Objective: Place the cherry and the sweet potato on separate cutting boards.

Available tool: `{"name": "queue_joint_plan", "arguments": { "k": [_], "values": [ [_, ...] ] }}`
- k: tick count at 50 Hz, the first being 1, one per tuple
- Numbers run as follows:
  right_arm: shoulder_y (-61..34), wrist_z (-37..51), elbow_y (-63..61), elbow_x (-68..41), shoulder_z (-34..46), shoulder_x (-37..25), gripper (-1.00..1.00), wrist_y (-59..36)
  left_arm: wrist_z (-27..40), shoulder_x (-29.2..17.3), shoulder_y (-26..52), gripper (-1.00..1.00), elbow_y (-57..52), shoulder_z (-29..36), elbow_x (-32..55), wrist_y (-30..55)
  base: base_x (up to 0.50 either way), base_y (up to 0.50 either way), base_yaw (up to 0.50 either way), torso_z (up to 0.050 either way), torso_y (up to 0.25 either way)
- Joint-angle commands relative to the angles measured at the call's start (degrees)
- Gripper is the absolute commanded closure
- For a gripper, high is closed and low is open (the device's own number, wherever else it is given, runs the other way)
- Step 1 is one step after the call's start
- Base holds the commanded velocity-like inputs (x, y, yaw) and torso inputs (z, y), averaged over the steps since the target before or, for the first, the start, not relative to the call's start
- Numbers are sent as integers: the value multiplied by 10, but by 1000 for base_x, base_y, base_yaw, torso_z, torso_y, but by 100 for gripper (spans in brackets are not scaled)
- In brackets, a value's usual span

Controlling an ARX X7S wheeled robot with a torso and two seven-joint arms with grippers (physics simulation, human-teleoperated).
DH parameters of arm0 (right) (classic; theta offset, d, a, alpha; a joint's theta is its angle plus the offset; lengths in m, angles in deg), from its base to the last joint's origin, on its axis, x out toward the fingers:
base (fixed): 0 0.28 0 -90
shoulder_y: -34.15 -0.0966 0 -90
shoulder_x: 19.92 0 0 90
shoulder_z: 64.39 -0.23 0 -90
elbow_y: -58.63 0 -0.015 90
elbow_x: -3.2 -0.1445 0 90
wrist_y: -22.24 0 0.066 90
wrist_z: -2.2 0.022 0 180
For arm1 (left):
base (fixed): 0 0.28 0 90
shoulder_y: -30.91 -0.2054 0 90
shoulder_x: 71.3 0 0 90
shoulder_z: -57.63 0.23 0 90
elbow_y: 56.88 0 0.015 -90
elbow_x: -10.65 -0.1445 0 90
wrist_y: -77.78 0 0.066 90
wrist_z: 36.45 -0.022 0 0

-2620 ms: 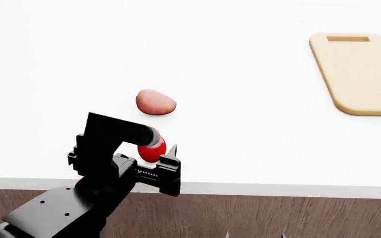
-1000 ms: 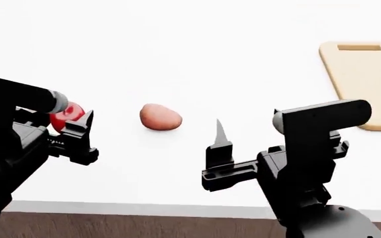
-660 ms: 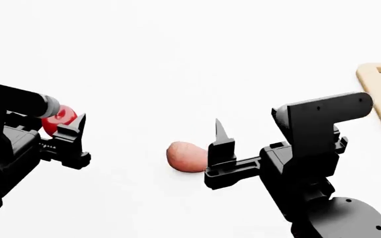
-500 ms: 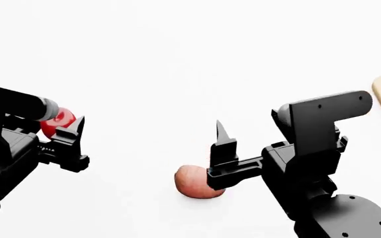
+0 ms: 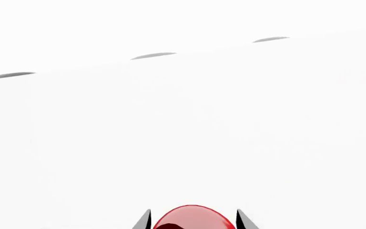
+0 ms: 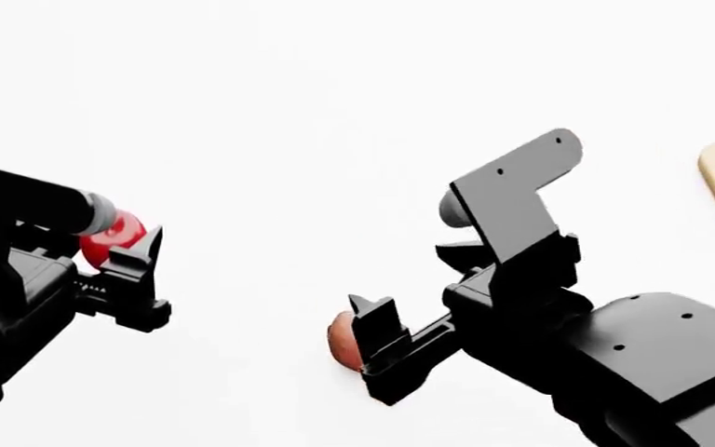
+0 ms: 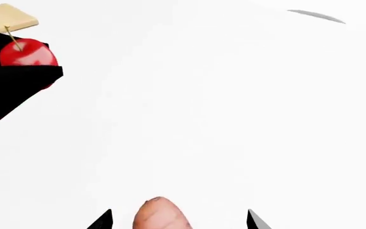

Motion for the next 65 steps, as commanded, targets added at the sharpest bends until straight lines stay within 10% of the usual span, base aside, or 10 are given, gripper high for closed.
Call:
{"name": "queue_joint_plan", "arguments": {
  "k": [1,40,41,65],
  "values": [
    [-54,-67,68,20,93,1,-100,-11,5,-3,-5,100,-2,0,8,-2,0,0,0,0,0],
    [-85,-178,338,108,215,81,-100,123,4,-3,-10,100,2,2,11,-6,0,0,0,0,0],
    [-84,-175,335,106,212,80,100,123,4,-2,-10,100,3,3,10,-7,0,0,0,0,0],
    [-4,-6,170,49,31,15,100,140,0,0,3,100,2,3,16,-5,0,0,0,0,0]
  ]
}}
